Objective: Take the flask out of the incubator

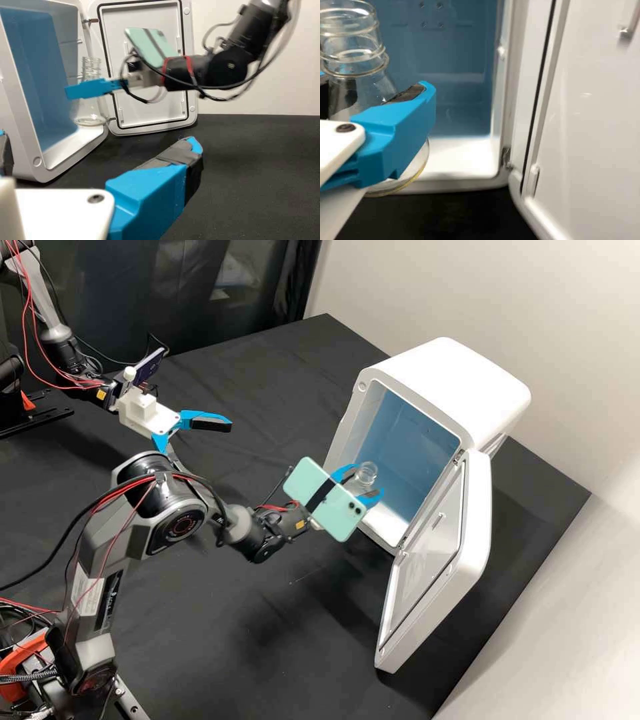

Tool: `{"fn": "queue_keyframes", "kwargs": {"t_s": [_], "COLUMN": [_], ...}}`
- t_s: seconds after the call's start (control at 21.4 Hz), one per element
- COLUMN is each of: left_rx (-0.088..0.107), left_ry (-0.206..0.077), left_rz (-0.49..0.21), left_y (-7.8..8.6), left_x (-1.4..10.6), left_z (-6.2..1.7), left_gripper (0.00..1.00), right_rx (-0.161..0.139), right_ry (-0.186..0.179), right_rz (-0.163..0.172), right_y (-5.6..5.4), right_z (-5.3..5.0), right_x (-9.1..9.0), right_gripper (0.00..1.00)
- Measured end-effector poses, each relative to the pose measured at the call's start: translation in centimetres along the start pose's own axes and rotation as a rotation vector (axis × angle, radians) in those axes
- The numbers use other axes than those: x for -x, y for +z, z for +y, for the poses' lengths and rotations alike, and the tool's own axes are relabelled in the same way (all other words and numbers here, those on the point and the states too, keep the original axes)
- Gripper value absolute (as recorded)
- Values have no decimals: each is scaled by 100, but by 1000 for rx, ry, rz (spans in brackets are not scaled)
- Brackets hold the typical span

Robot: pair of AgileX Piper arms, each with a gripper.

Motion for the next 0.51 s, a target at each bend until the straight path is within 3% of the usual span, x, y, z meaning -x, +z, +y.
{"fn": "queue_keyframes", "kwargs": {"t_s": [0.14, 0.23, 0.33, 0.51], "left_rx": [0, 0, -1, -1], "left_ry": [0, 0, 5, 13], "left_rz": [2, 2, 5, 8], "left_y": [-5, -5, -13, -19], "left_x": [1, 1, 5, 25], "left_z": [1, 1, 14, 26], "left_gripper": [100, 100, 100, 100], "right_rx": [29, 39, 43, 35], "right_ry": [-13, -15, -30, -89], "right_rz": [41, 50, 41, -13], "right_y": [79, 161, 232, 398], "right_z": [-54, -55, -44, -80], "right_x": [245, 425, 579, 909], "right_gripper": [0, 0, 0, 0]}}
